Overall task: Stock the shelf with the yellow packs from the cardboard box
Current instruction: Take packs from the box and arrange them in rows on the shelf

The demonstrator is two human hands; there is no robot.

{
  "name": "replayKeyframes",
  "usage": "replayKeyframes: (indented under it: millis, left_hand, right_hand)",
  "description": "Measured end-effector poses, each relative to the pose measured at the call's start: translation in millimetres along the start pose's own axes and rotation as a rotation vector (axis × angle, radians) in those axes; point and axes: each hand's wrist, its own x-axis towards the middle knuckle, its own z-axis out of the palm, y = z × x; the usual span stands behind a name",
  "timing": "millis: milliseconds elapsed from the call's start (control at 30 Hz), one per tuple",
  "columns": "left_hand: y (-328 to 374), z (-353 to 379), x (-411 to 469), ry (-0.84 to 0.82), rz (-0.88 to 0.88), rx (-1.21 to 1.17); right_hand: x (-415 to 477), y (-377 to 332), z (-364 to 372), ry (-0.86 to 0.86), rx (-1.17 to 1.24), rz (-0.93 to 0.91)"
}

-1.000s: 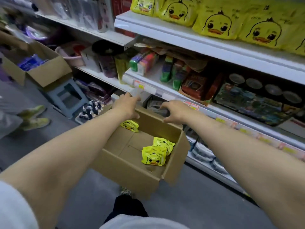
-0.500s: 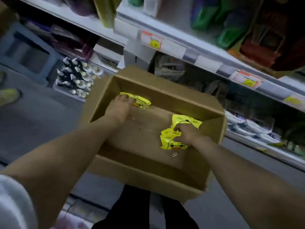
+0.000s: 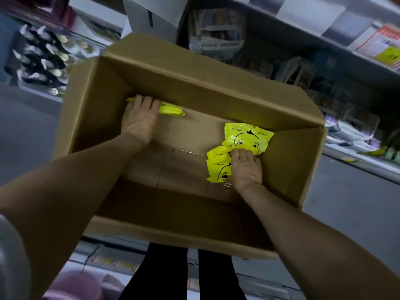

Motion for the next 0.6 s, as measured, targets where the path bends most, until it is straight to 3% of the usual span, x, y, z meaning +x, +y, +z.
replayKeyframes:
  millis: [100, 233, 367, 467, 600]
  left_hand:
    - [1.2, 5.5, 1.8, 0.029, -0.065, -0.028]
    - [6.4, 13.2, -8.5, -0.127, -0.174, -0.05]
    - [17.4, 7.9, -32.5, -0.279, -0.304, -0.131]
    - [31.0, -9.3, -61.4, -0.311, -0.368, -0.356]
    - [54.7, -52.8, -110.3, -0.234, -0.42, -0.834]
  right_hand:
    - [0.6, -1.0, 15.6, 0.075, -0.018, 0.028]
    - [-3.1, 6.1, 21.0, 0.042, 0.023, -0.016]
    - [-12.7, 13.5, 10.9, -0.09, 0.323, -0.01]
    - [-30.6, 18.0, -4.5, -0.097, 0.517, -0.029]
    - [-70.9, 32.2, -33.2, -0.037, 0.837, -0.02]
